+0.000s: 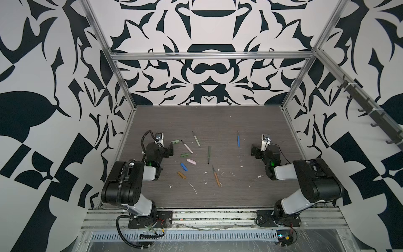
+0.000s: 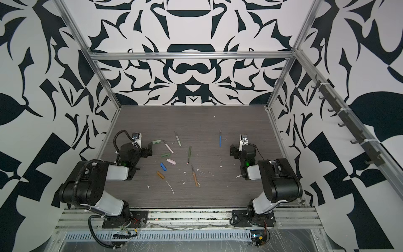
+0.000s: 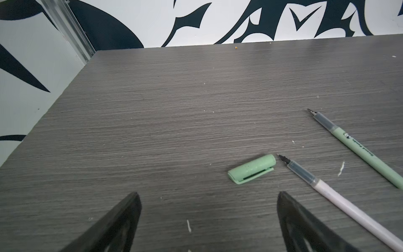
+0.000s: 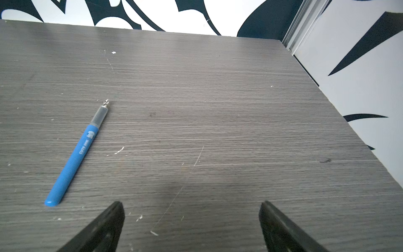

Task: Insert the pens into the pen caps

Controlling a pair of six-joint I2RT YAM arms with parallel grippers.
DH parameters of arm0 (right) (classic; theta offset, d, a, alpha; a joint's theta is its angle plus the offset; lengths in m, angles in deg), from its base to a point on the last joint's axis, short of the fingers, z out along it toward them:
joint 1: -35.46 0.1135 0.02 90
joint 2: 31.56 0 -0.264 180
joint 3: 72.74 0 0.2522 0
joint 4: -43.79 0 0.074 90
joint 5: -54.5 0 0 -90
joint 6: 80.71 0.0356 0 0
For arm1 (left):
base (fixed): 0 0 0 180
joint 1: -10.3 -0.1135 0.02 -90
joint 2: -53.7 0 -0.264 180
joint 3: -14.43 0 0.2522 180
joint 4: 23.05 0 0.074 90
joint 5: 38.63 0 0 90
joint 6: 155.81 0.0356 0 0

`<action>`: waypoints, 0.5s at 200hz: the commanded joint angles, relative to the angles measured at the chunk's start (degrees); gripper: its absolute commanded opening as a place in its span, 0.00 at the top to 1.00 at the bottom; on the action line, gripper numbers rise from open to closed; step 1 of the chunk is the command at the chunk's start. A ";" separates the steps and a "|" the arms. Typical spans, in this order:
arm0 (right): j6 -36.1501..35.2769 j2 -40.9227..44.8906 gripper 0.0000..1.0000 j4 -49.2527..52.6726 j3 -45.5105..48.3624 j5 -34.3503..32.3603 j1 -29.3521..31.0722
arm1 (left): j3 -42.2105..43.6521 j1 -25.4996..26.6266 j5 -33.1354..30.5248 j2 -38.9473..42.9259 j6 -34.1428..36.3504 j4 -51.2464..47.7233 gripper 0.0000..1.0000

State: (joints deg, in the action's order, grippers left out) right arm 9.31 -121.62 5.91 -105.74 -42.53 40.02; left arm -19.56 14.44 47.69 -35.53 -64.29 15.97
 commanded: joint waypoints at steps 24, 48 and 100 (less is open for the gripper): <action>0.14 0.72 0.00 -1.36 -0.84 -0.09 -0.22 | -0.95 -0.19 0.81 -0.39 0.48 0.05 0.00; 0.08 0.76 0.00 -1.36 -0.88 -0.09 -0.19 | -1.00 -0.19 0.87 -0.36 0.46 0.05 0.01; 0.10 0.76 0.00 -1.38 -0.86 -0.27 -0.08 | -0.87 -0.19 0.89 -0.37 0.43 0.13 0.01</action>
State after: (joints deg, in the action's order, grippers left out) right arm 9.33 -121.62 5.91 -105.72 -42.55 40.02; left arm -19.56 14.42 47.82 -35.53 -64.29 15.64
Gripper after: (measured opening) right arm 0.998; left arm 0.994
